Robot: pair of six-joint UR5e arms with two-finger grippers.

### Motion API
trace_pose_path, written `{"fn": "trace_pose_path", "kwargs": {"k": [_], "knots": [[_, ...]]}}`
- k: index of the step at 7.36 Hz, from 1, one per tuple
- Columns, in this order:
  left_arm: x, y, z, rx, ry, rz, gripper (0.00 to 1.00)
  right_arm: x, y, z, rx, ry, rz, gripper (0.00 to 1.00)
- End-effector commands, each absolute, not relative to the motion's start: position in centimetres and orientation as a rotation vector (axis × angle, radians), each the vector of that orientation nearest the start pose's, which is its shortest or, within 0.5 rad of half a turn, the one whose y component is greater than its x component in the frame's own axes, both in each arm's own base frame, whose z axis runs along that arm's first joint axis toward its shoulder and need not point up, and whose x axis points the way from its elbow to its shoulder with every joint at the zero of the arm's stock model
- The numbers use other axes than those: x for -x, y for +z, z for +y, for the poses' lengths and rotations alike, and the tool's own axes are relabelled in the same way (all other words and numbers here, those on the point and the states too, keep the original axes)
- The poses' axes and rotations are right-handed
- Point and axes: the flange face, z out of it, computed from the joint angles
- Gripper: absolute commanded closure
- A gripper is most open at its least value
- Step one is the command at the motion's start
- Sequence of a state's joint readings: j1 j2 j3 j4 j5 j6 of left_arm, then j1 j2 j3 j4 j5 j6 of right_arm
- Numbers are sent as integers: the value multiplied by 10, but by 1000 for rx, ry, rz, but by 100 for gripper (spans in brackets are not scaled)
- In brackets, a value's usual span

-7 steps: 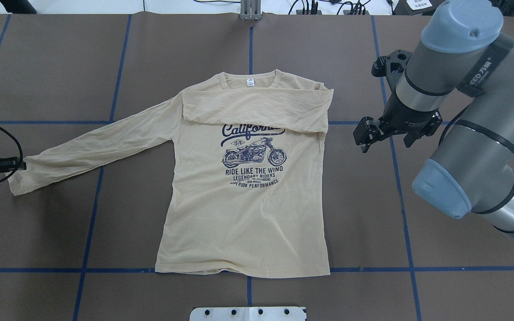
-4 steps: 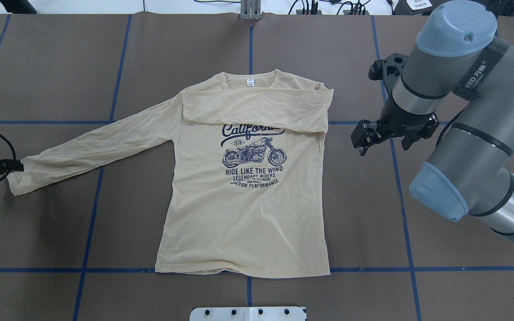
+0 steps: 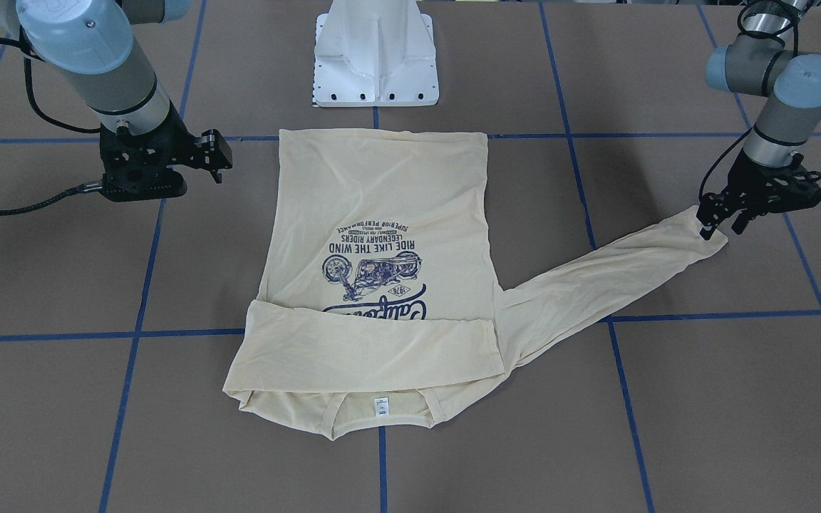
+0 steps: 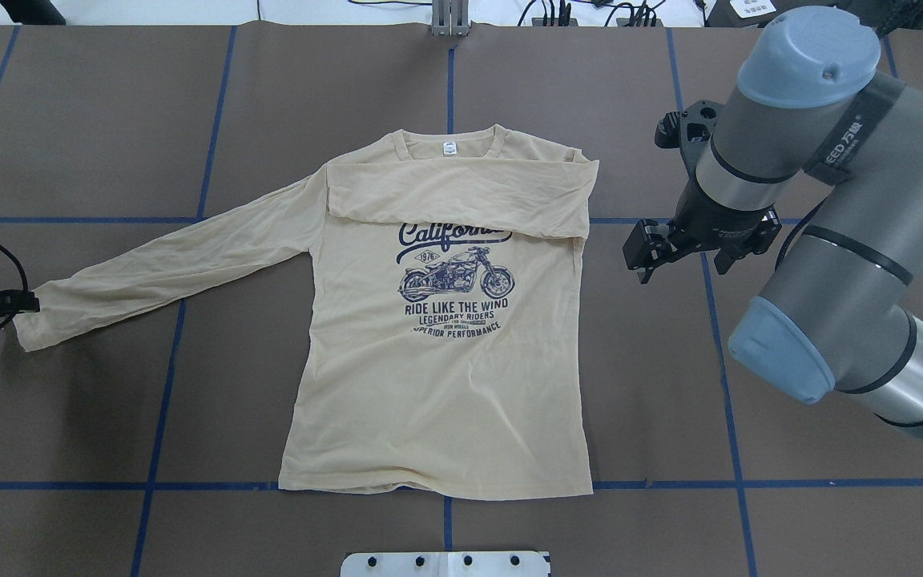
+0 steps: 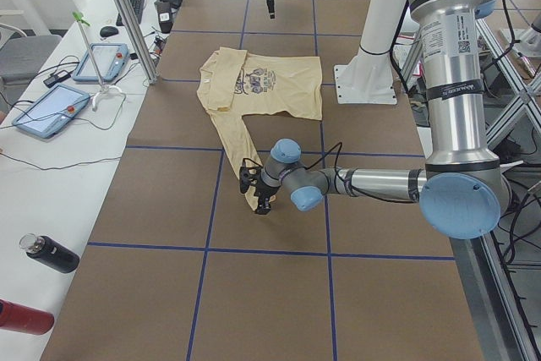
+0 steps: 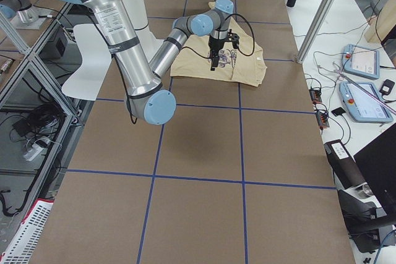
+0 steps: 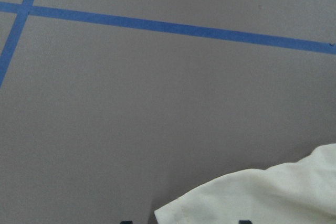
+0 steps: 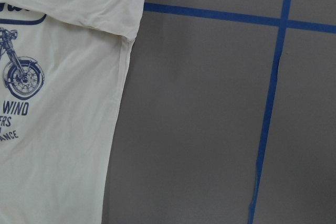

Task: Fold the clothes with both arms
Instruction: 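Lower the left gripper to the cuff of the other sleeve and grasp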

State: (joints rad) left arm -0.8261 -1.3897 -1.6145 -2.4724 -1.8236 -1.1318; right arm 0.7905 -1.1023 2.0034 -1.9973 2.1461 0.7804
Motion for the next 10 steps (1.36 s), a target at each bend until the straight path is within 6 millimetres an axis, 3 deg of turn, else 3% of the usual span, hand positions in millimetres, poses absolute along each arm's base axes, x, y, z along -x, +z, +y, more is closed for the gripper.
{"fn": "trace_pose_path", "kwargs": {"k": [1,9,10], "knots": [[-228,636,-404,-253,-267,756,53,339,262,-456,68,-137,-726,0],[-229,637,-405,-249,-267,750,53,339,262,-455,68,-138,-728,0],[-228,637,-404,-248,-265,749,71,339,262,-455,68,-138,-728,0]]}}
